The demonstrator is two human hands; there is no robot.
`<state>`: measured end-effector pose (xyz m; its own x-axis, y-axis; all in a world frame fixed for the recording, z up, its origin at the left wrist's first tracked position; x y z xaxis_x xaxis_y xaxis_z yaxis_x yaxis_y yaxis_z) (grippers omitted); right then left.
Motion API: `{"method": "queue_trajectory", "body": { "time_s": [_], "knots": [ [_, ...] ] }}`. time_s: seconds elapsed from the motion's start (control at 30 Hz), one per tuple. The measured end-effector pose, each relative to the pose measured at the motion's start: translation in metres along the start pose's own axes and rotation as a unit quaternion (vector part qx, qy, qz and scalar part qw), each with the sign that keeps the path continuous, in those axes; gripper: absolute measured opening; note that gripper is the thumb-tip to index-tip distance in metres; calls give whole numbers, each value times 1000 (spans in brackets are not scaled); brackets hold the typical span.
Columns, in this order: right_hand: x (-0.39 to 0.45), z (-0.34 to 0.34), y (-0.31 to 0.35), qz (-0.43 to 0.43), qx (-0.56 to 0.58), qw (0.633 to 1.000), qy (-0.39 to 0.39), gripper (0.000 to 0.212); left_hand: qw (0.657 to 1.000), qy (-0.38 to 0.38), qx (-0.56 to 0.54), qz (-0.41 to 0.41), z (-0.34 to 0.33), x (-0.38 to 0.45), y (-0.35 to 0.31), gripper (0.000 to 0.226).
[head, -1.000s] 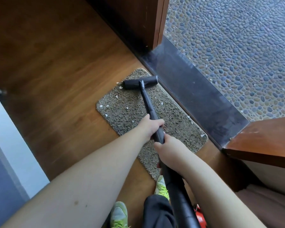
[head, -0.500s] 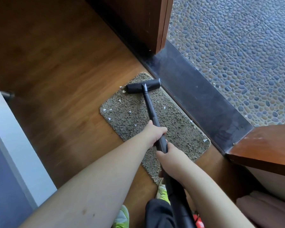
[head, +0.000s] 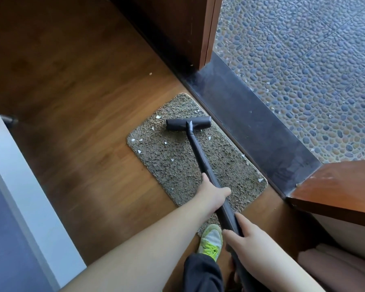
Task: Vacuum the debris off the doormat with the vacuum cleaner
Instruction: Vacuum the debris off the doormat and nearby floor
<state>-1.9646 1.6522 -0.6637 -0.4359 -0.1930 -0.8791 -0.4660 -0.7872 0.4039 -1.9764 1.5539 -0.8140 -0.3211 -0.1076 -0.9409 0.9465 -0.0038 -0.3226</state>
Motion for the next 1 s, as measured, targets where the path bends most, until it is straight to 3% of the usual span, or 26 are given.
{"method": "queue_trajectory", "body": {
  "time_s": [0.17, 0.4, 0.6, 0.8, 1.0],
  "knots": [
    [-2, -8, -1, 11, -8, 1000, 0, 12, 1000, 0, -24, -11, -1, 0, 9, 121],
    [26, -21, 31, 29, 60, 998, 3, 3, 996, -48, -63, -45, 50, 4, -21, 111],
    [52, -15, 50, 4, 133, 991, 3, 8, 998, -36, -13, -42, 63, 20, -48, 93],
    [56, -10, 44, -16, 179, 984, 11, 10, 998, -38, 16, -37, 55, 22, -58, 97],
    [49, -10, 43, -1, 110, 994, -9, 12, 998, -12, -29, -52, 52, 23, -52, 91]
  ]
}}
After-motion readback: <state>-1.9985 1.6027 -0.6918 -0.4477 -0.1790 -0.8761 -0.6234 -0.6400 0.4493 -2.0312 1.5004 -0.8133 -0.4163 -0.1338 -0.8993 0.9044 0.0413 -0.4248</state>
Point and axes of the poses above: each hand's wrist, its own x-axis towards the middle knuckle, its own z-axis out of the back of the hand, y = z × x, the point moved 4 cm from there along x, towards the middle knuckle, and after that the axes turned 8 degrees about x, right-handed, at the moved point
